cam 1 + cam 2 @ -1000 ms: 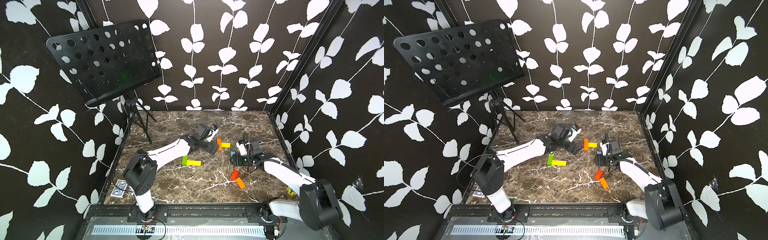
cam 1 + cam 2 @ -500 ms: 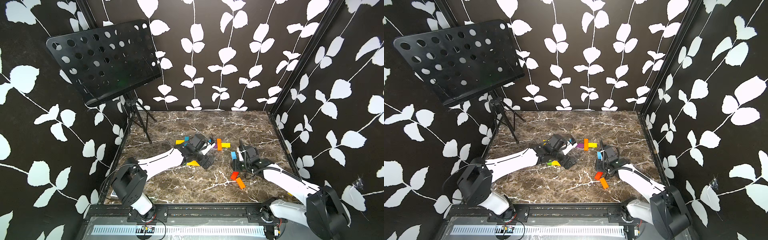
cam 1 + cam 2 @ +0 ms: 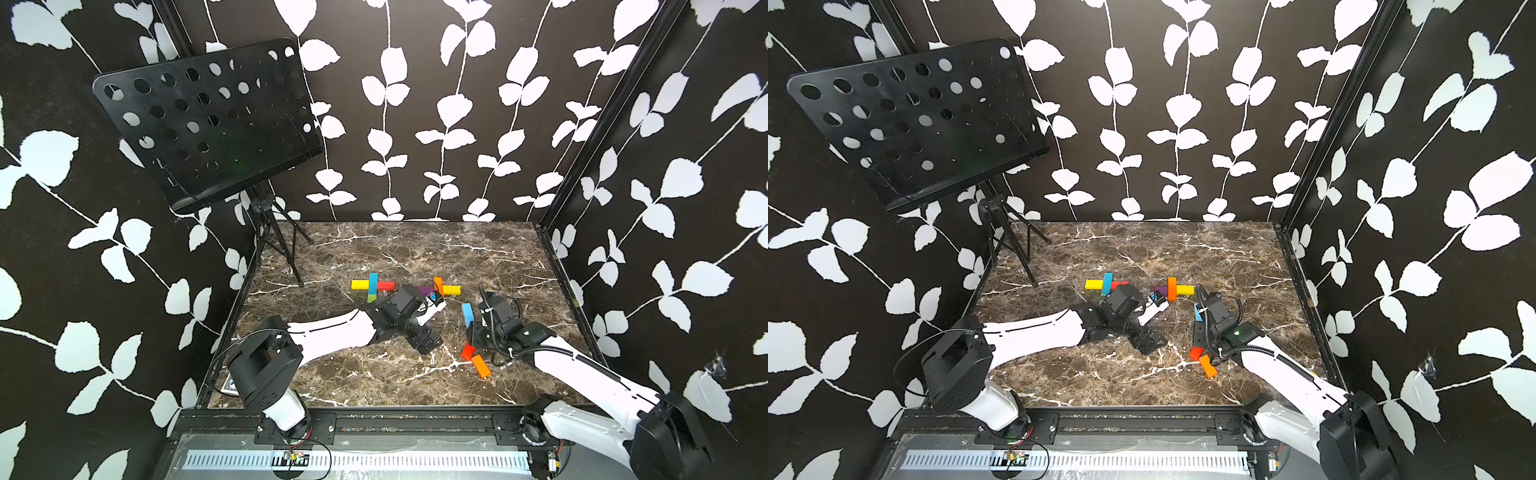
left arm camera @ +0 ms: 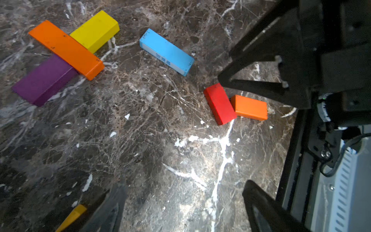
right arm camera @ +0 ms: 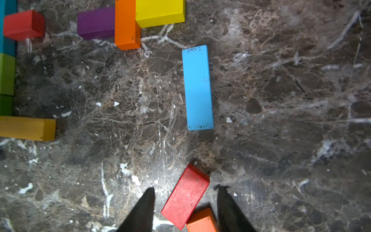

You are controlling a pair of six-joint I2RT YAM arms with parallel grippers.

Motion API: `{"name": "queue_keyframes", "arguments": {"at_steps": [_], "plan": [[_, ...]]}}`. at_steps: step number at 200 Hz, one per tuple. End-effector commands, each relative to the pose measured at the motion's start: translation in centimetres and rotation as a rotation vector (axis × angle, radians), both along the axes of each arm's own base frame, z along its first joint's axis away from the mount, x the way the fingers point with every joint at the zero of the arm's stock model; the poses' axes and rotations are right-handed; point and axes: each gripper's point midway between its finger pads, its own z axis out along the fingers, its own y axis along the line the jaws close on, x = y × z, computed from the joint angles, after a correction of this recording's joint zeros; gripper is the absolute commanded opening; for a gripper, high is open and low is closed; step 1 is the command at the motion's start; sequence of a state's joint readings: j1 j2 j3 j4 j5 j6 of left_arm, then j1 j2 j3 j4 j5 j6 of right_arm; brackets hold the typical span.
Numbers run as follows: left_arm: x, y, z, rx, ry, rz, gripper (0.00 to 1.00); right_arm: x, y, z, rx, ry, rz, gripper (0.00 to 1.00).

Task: Assemble the letter t with building blocks
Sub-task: Pick up the building block from the center of the board.

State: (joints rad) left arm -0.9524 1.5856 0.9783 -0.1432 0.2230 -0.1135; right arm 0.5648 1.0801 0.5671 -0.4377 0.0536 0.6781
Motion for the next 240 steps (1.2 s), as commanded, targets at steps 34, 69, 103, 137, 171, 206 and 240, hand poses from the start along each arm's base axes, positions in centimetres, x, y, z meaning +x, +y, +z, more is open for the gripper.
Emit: {"name": "queue_keyframes", "arguments": {"at_steps": [34,69,103,137,171,206,240], "plan": [[0.2,1.4,2.4,-0.001,-0.072,0.007,0.94,-1.3,-0.4,-3.0,0.022,0.056,-0.103,0.43],[-0.1,1.7,2.0,0.005,-0.079,-0.011,0.95,-0.7,0.1,-2.8,0.029,0.042,-0.107,0.46],[-0.3,1.6,1.2,-0.003,-0.07,-0.012,0.95,-0.3,0.7,-2.9,-0.003,0.058,-0.096,0.46],[-0.6,1.7,1.0,-0.023,-0.068,-0.023,0.96,-0.3,0.9,-3.5,-0.024,0.077,-0.112,0.45],[-0.8,1.8,0.7,-0.011,-0.077,-0.043,0.96,-0.5,0.7,-4.3,-0.064,0.094,-0.121,0.44],[-0.6,1.7,0.5,-0.005,-0.078,-0.042,0.96,-0.2,1.1,-4.4,-0.066,0.094,-0.108,0.34],[-0.4,1.7,0.5,-0.015,-0.073,-0.027,0.96,-0.3,1.5,-4.4,-0.077,0.108,-0.09,0.33]]}}
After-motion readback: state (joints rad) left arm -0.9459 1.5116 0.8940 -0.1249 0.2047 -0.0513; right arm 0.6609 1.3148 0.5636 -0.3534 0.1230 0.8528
